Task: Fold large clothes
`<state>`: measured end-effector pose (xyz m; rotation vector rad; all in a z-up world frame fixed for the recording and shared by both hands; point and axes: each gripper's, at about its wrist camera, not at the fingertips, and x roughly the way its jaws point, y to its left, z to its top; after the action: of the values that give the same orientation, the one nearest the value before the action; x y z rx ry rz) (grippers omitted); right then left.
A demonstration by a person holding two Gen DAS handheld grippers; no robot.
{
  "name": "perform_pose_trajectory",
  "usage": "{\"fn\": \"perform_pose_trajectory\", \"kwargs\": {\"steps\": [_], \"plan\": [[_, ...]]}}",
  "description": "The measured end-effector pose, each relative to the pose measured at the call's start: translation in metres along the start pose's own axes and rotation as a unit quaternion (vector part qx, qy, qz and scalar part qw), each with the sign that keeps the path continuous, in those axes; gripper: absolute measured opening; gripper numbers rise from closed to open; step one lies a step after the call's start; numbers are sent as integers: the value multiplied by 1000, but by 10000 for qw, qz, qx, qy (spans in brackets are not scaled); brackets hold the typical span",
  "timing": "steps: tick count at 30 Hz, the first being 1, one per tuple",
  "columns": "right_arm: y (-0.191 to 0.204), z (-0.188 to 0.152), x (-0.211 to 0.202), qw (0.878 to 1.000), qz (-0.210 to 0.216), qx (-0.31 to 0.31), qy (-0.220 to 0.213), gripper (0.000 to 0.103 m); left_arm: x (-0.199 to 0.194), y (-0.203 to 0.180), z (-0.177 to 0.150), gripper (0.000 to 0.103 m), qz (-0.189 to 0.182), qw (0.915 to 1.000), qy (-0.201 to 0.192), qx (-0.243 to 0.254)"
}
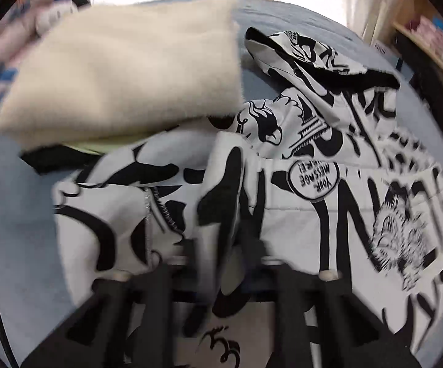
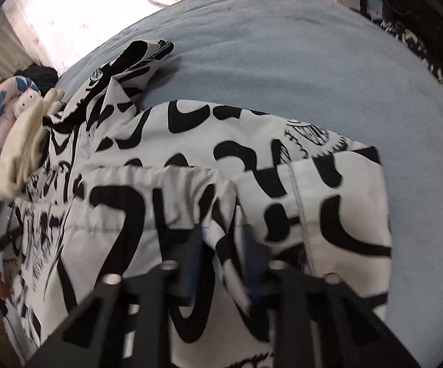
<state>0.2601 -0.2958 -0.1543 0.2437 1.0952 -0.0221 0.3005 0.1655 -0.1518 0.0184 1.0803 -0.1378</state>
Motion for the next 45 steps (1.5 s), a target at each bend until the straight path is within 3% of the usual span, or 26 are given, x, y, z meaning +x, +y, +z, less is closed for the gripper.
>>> {"fn": "perform_pose_trajectory", "kwargs": {"steps": [4,6,10,13,16,20,23,26,28,31,33,35,37,40,45], "plan": [[6,-15,-33,9982,-188,-162,-548,7,-32,-3,-10,4,220,9985,-499,64],[12,-14,-61,9939,-271,-260,-1042,7,-54,-3,-9,4,252,9963,-821,24],[23,2,-103,9838,-330,-241,-1747,7,-90,-3,2,4,440,9893,-1390,-106],[35,22,-109,9766,-466,-356,-2071,7,-97,-1,13,4,570,9846,-1637,-232],[41,46,-83,9776,-603,-345,-1986,7,-76,4,23,4,637,9856,-1495,-465],[51,64,-9,9835,-1050,-520,-1378,7,-24,11,20,4,820,9877,-1163,-648],[51,55,46,9824,-1463,-820,-821,7,18,19,14,4,876,9894,-906,-716],[51,46,62,9790,-1600,-900,-889,9,34,26,9,5,675,9897,-914,-876],[42,46,59,9821,-1484,-717,-912,17,37,32,8,6,539,9899,-920,-933],[8,49,47,9891,-1173,-115,-880,52,37,44,7,7,216,9898,-900,-1080],[-13,47,35,9937,-687,141,-880,53,34,50,6,12,31,9900,-861,-1118],[-20,45,27,9951,-482,150,-848,50,27,55,5,20,-13,9900,-851,-1125],[-23,43,14,9958,-393,111,-819,49,18,57,3,20,-57,9909,-817,-1072],[-12,35,-19,9940,-364,-120,-1022,49,-6,53,0,30,283,9915,-884,-917],[-7,20,-89,9868,-236,-35,-1599,51,-61,48,-5,35,452,9872,-1260,-866]]}}
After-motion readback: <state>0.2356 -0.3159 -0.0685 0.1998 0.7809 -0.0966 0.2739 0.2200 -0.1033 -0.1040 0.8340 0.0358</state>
